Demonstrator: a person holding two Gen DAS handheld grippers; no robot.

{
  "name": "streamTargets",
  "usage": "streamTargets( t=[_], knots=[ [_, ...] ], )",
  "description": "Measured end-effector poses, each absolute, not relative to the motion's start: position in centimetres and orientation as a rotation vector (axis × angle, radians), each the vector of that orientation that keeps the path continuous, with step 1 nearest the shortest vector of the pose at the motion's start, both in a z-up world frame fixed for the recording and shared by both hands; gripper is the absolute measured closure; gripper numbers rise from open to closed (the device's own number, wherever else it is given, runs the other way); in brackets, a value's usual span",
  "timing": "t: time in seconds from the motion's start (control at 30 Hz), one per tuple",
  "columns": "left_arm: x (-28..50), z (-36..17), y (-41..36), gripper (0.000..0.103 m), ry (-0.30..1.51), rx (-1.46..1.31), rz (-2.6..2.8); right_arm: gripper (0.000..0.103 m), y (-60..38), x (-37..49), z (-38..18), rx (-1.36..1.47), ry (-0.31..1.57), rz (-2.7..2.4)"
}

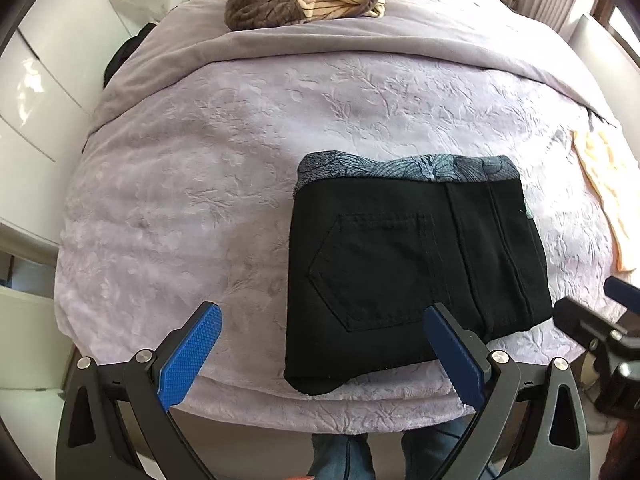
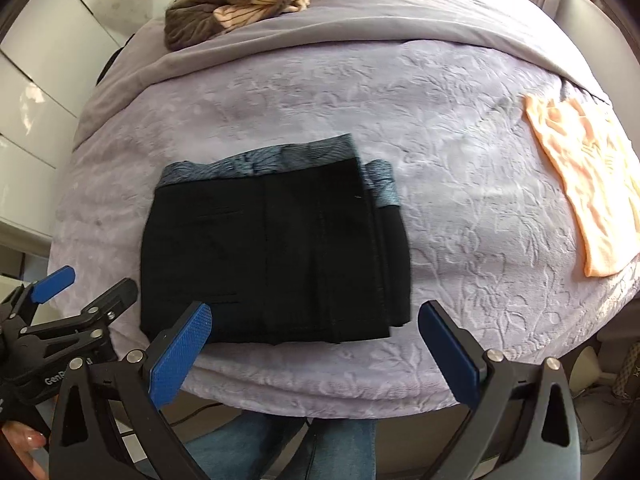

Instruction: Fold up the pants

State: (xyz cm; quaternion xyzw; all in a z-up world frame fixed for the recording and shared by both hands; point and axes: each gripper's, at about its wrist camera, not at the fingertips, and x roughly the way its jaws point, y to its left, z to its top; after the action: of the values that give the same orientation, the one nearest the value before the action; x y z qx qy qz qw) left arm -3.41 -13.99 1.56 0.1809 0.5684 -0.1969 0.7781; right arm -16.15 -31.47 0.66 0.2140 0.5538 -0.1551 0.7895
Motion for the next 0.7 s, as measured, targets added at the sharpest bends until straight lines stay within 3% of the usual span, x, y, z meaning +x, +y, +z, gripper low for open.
streamTargets(
  t=[0.7],
  knots=[
    [-3.76, 1.33, -13.61, 0.002, 1.253, 0.396, -0.41, 0.0, -31.08, -15.84, 0.17, 0.43, 1.232, -0.368]
  ],
)
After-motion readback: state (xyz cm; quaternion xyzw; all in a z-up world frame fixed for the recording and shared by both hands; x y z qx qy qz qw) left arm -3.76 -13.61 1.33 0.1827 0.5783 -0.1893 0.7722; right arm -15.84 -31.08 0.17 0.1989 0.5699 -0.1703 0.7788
